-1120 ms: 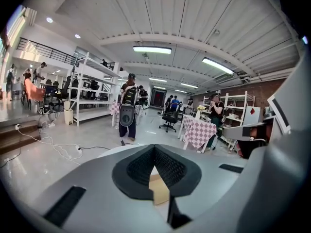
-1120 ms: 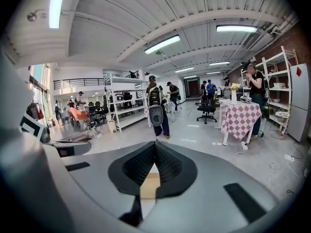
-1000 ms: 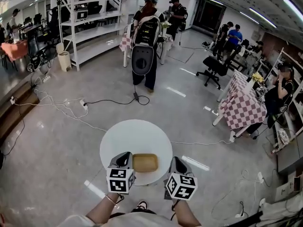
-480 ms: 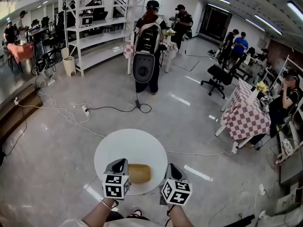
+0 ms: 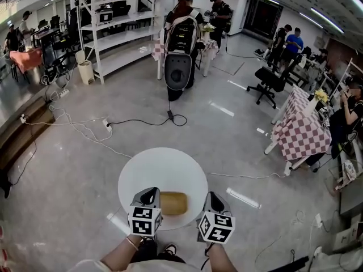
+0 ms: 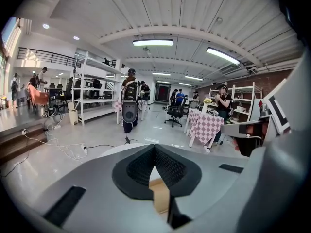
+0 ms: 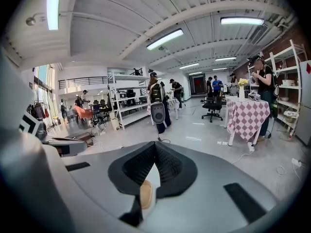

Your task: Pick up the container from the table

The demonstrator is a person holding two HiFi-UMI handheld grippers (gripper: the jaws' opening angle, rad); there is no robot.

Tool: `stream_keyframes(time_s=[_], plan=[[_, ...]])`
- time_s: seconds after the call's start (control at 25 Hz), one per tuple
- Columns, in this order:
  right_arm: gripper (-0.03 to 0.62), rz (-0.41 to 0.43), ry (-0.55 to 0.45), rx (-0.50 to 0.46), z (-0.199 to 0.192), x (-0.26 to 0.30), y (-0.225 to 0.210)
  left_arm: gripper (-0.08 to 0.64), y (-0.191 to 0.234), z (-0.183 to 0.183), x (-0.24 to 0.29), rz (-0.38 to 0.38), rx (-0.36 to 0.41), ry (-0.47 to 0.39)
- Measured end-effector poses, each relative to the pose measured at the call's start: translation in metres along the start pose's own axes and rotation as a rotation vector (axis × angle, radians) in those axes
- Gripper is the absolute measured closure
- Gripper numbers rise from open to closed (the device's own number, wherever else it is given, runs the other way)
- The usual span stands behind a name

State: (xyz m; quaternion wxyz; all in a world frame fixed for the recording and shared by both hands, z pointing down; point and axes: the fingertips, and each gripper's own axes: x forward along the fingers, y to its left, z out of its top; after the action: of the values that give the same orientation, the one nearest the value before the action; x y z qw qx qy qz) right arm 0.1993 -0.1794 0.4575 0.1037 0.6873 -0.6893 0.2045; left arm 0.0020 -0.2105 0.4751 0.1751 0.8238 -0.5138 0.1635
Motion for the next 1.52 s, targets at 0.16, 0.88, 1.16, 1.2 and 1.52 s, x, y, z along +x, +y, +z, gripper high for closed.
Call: stream_keyframes(time_s=[0.16, 0.88, 1.16, 1.2, 1.52], plan=[[0.568, -0.018, 0.013, 0.02, 0.003, 0.008, 0.0, 0.545, 0.008, 0.004, 0.01, -0.02, 0.004, 0.015], [0.568, -0.026, 0.025, 0.0, 0.006, 0.024, 0.015, 0.545, 0.028, 0.009, 0.02, -0.027, 0.0, 0.019], [0.568, -0.035, 0.07, -0.002, -0.008, 0.026, 0.016, 0.545, 0.029, -0.007, 0.023, -0.037, -0.022, 0.047], [0.568, -0.037, 0.073, -0.002, -0.01, 0.027, 0.015, 0.545, 0.029, -0.01, 0.025, -0.041, -0.025, 0.052], [0.568, -0.05, 0.121, -0.002, -0.025, 0.031, 0.013, 0.545, 0.03, -0.03, 0.03, -0.053, -0.052, 0.099]])
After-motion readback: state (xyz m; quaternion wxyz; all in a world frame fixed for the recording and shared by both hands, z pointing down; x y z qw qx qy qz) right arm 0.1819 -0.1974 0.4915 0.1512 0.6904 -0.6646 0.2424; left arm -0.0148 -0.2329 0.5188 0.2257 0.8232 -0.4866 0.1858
